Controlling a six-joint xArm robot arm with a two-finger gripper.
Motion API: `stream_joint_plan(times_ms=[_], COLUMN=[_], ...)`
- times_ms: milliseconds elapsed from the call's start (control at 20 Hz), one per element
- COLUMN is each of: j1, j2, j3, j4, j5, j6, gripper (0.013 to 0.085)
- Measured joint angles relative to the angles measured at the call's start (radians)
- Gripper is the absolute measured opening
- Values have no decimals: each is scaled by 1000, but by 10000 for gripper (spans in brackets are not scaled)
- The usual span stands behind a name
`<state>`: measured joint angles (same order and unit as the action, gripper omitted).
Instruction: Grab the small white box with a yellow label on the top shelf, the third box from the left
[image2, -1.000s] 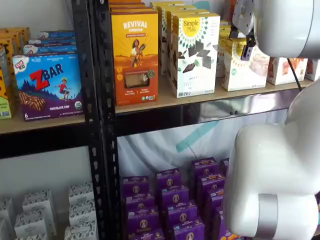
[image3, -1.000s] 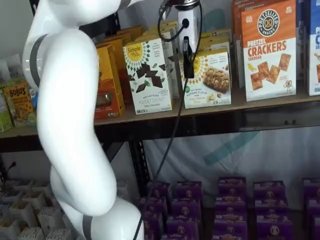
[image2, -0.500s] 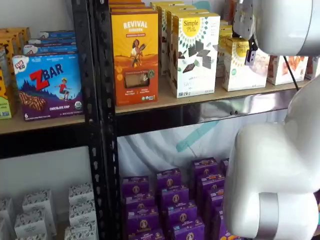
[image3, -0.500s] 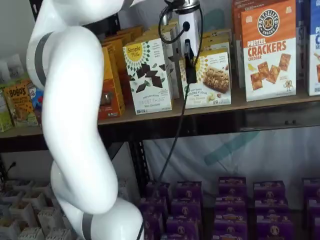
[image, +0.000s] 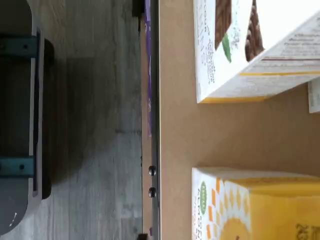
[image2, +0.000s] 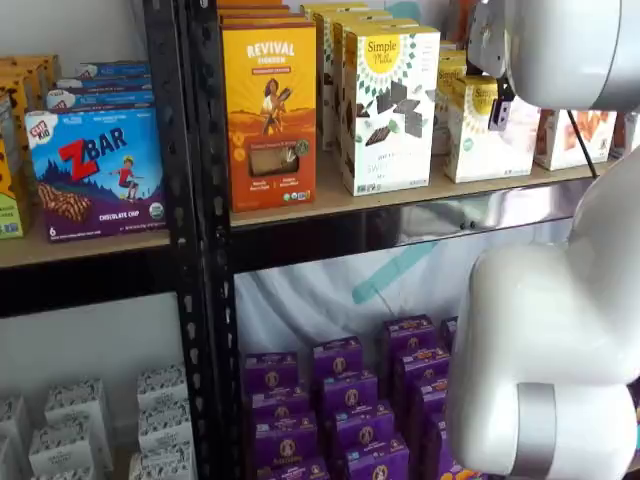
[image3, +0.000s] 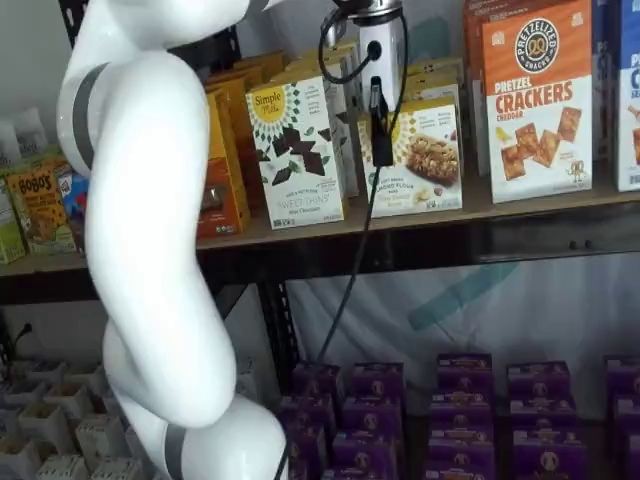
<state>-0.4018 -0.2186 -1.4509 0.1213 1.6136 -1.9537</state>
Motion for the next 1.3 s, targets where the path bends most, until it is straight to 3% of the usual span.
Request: stream_joint_plan(times_ms=[200, 300, 450, 700, 950, 1100, 1300], j1=[-4, -5, -7, -11, -12, -14, -13], j2=[-4, -6, -5, -6, -4, -5, -3], j3=[-1, 0, -5, -9, -15, -15, -19], j4=[9, 11, 13, 19, 16, 18, 17], j5=[3, 4, 10, 15, 24, 26, 34], j6=[-2, -3, -4, -7, -8, -9, -8], gripper=[650, 570, 570, 450, 450, 370, 370])
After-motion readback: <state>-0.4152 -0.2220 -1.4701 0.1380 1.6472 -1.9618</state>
